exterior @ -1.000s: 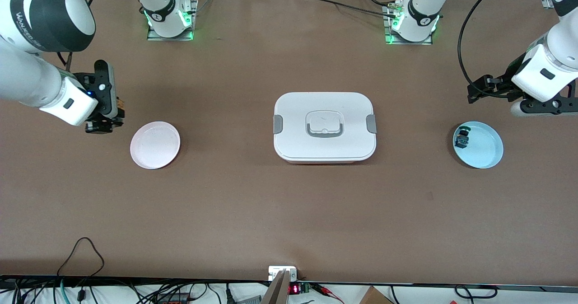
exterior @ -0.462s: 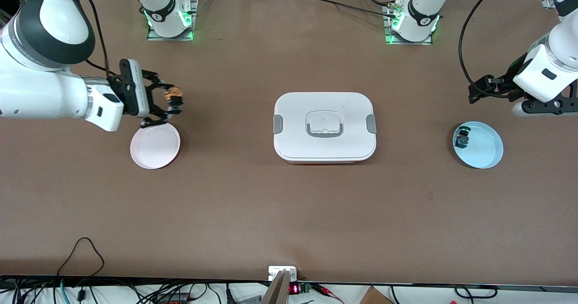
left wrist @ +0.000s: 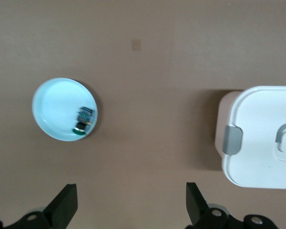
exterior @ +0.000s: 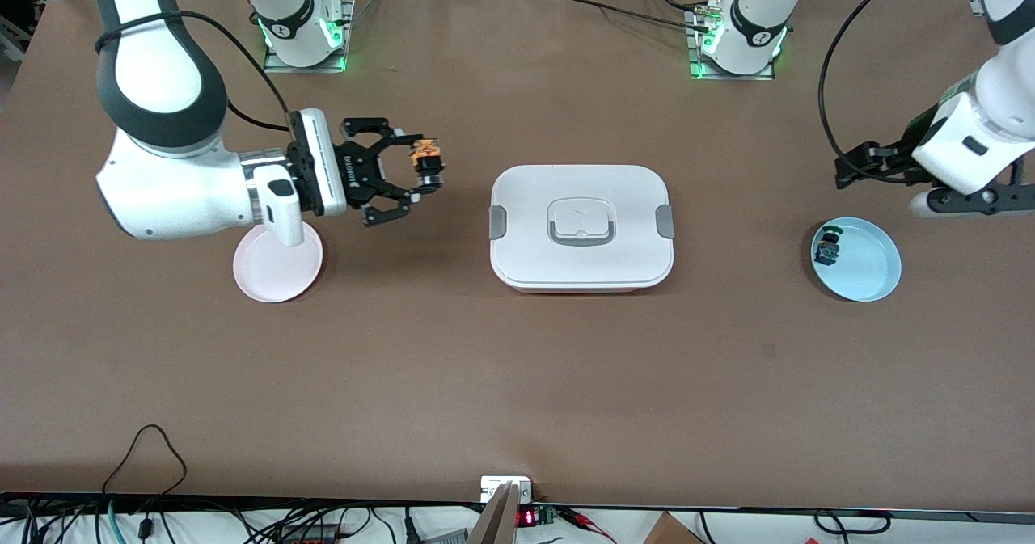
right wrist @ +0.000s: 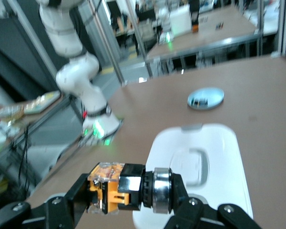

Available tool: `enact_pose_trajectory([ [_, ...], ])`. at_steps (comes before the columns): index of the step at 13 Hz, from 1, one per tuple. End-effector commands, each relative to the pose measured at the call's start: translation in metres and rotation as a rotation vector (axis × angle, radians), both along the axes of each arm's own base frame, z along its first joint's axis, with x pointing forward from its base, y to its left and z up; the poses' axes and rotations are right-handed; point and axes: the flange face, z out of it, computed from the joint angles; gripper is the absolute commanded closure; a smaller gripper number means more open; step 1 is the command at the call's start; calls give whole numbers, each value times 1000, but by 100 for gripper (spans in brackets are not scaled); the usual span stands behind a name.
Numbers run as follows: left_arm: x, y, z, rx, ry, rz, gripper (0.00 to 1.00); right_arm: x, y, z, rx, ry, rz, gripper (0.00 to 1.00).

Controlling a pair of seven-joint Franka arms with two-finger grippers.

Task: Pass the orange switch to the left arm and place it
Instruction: 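Carry the switch above the box while the left gripper reaches toward it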

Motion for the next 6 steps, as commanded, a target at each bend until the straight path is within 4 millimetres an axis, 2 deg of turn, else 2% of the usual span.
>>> enact_pose_trajectory([
  [1,0,-17,-7,-164,91,8,0,1,42,-4,113,32,-79,100],
  [4,-2,-46,-2,-442,134,29,0,-17,114,-6,235,91,-201,100],
  [6,7,-55,-8,-660,176,72,0,-36,161,-18,263,136,-276,100],
])
